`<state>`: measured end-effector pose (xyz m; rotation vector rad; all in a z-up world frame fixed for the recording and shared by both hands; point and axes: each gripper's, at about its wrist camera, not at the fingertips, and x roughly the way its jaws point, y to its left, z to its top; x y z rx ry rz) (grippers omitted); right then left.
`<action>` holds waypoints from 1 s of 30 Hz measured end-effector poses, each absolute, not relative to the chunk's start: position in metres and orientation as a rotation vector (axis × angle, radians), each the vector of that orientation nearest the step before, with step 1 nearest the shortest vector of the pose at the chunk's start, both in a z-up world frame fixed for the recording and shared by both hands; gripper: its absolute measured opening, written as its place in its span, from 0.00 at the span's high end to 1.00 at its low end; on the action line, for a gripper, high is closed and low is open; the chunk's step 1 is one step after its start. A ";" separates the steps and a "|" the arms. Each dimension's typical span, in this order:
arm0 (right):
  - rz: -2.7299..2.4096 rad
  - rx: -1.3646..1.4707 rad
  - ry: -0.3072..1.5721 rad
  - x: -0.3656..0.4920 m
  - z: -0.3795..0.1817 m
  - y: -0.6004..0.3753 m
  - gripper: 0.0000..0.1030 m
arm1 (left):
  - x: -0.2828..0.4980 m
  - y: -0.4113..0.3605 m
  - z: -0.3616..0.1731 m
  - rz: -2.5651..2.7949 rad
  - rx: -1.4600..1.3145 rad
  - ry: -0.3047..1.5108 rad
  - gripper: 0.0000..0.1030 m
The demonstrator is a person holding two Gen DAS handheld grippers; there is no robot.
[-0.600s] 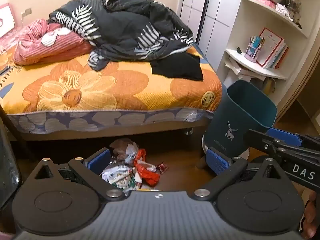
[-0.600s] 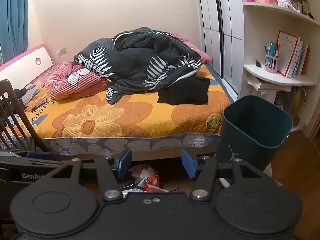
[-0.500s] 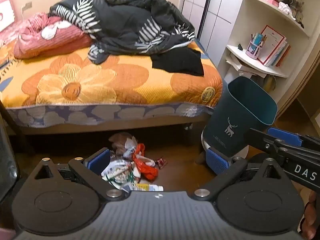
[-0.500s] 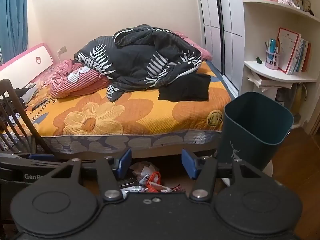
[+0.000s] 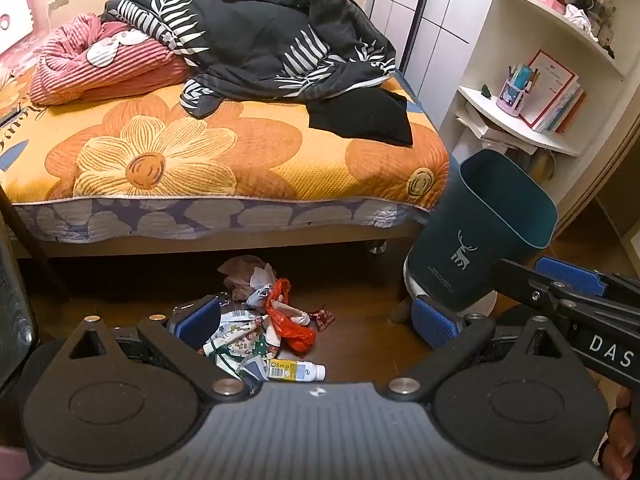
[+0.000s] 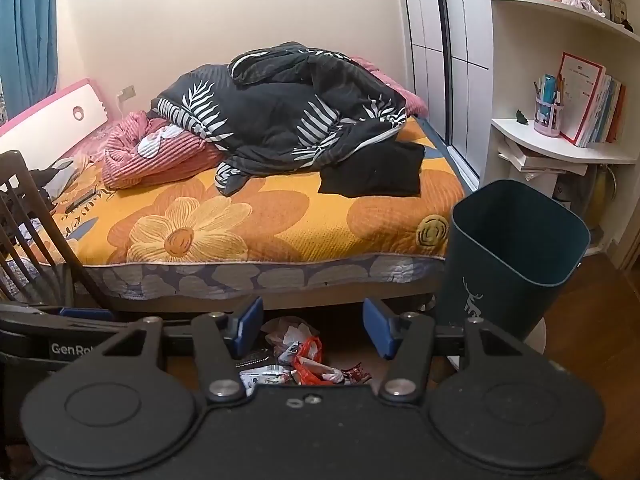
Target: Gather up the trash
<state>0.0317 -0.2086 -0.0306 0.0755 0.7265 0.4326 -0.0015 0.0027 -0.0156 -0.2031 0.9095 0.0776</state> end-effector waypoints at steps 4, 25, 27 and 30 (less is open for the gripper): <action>0.434 0.075 0.729 0.034 -0.032 -0.209 0.46 | 0.000 0.003 -0.014 0.078 -0.201 0.912 0.01; 0.423 0.070 0.739 0.035 -0.039 -0.207 0.46 | 0.001 0.003 -0.015 0.072 -0.198 0.914 0.01; 0.421 0.069 0.739 0.035 -0.040 -0.207 0.46 | 0.002 0.003 -0.016 0.070 -0.196 0.914 0.01; 0.416 0.063 0.738 0.037 -0.038 -0.206 0.46 | 0.002 0.002 -0.016 0.071 -0.196 0.915 0.01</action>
